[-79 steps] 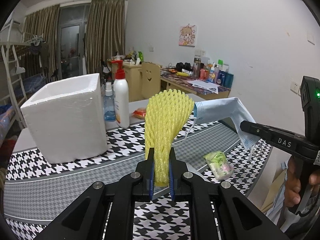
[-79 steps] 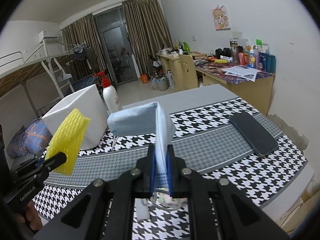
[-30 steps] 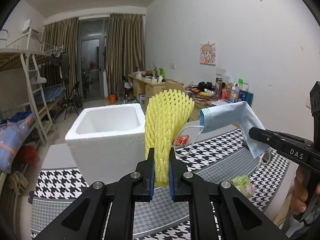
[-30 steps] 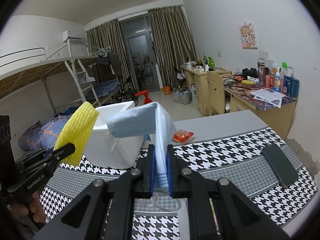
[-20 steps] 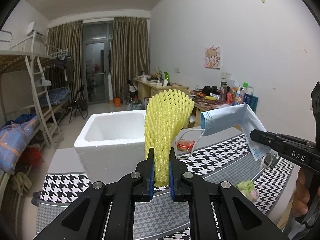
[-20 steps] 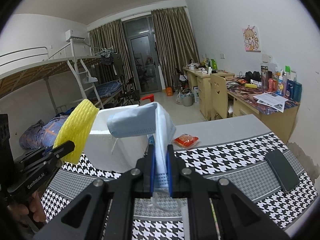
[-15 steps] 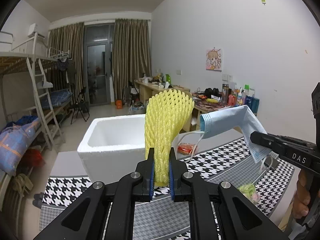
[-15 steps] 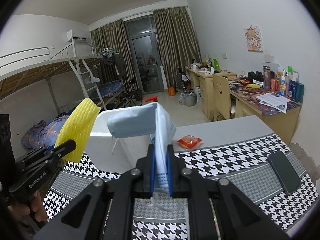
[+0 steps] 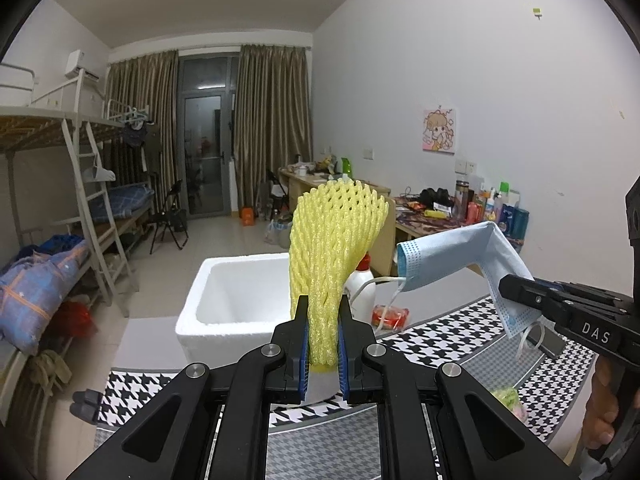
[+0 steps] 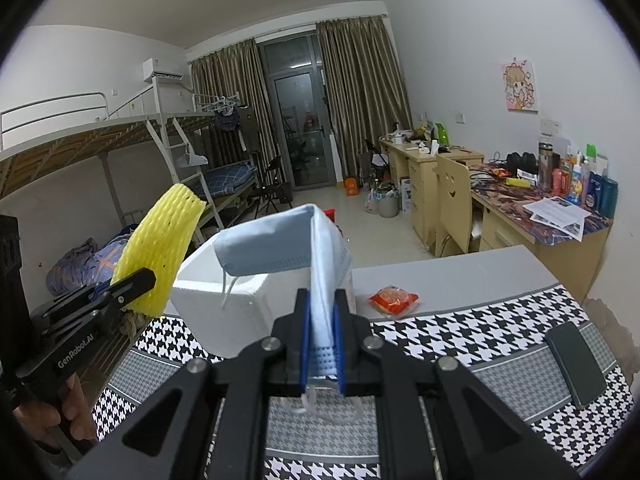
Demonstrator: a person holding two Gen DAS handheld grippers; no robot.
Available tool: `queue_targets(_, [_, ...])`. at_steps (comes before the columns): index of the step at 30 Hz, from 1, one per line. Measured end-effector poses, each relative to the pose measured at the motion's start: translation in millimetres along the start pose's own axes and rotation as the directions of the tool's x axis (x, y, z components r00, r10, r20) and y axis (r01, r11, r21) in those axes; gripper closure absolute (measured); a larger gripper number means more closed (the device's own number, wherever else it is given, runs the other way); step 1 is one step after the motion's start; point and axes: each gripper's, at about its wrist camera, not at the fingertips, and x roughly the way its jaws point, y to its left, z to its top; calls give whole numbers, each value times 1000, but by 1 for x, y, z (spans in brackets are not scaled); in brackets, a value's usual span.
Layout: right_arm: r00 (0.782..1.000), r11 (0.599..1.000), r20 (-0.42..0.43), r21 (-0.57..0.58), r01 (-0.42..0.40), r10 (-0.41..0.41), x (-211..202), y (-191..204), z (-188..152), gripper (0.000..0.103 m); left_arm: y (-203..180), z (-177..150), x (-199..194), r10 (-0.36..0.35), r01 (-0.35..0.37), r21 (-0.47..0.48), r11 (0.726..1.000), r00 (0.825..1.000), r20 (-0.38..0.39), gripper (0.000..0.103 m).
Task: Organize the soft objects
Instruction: 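Carry the mesh sleeve with the left gripper while the right carries the mask to the foam box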
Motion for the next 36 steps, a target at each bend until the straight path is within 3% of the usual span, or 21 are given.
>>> queue_targets(15, [1000, 999, 11, -42, -14, 15, 15, 19, 21, 89, 17, 16, 19, 71, -71, -10, 997, 997, -8, 91])
queue_targets(36, [1000, 998, -15, -56, 3, -4, 40, 34, 42, 89, 34, 32, 43, 102, -103, -26, 994, 994, -28, 91])
